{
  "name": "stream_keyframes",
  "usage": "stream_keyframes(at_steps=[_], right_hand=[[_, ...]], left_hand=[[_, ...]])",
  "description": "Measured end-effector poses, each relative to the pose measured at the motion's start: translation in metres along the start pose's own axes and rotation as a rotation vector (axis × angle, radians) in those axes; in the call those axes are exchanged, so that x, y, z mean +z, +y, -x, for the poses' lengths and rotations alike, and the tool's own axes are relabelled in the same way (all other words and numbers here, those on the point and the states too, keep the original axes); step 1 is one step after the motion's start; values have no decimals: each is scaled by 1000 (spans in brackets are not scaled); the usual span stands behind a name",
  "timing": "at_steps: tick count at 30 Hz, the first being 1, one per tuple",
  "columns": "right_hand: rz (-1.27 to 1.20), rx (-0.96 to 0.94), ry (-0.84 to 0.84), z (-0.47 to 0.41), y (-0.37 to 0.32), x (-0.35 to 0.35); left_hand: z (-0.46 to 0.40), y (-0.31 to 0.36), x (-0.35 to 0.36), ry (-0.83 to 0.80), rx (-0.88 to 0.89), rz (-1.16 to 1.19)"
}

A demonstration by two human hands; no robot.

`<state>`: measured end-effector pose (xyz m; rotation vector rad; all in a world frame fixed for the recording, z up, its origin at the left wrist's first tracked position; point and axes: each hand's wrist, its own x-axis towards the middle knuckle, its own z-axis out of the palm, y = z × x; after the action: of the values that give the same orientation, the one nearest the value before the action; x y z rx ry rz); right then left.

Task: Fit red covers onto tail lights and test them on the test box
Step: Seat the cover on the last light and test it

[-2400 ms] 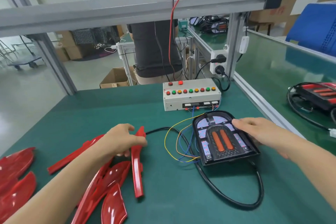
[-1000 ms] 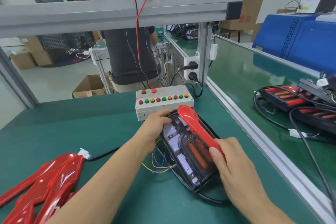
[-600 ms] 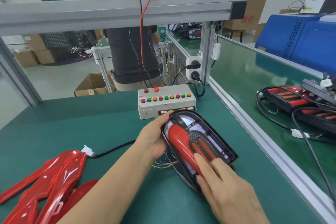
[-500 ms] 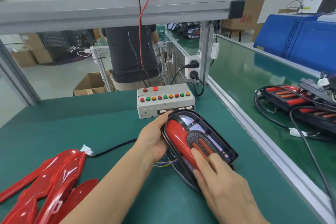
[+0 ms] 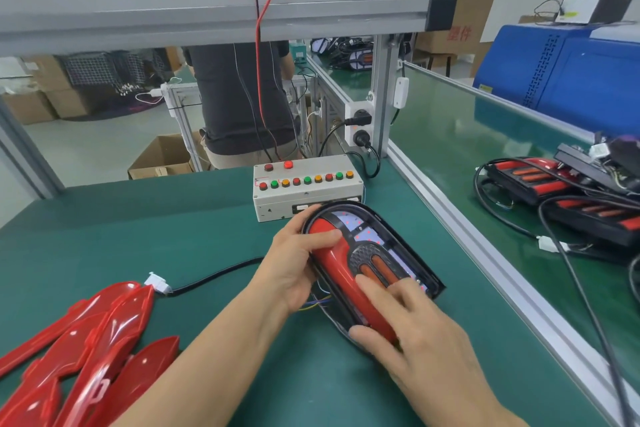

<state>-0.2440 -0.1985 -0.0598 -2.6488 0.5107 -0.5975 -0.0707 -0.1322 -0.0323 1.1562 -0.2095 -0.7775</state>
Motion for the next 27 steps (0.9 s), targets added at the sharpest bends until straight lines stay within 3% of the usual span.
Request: stream_keyframes(at_steps=[3, 6, 8, 10, 14, 20, 27], right_hand=[[-518, 370, 51, 7, 9, -17], [-1000, 648, -180, 10, 19, -18], [-1357, 681, -340, 8, 15, -15], [-1546, 663, -337, 4, 13, -13], [-1611, 647, -333, 1, 15, -11], [-1440, 572, -320, -1, 13, -5], [-1452, 556, -373, 3, 12, -3]], left_hand=[[0, 10, -2, 18, 41, 87], [5, 18, 0, -20, 80, 107], [10, 16, 7, -54, 93, 98], [14, 14, 13, -79, 117, 87], [20, 14, 14, -59, 160, 55], [28, 13, 10, -47, 158, 64], [26, 14, 8, -17, 71, 92]])
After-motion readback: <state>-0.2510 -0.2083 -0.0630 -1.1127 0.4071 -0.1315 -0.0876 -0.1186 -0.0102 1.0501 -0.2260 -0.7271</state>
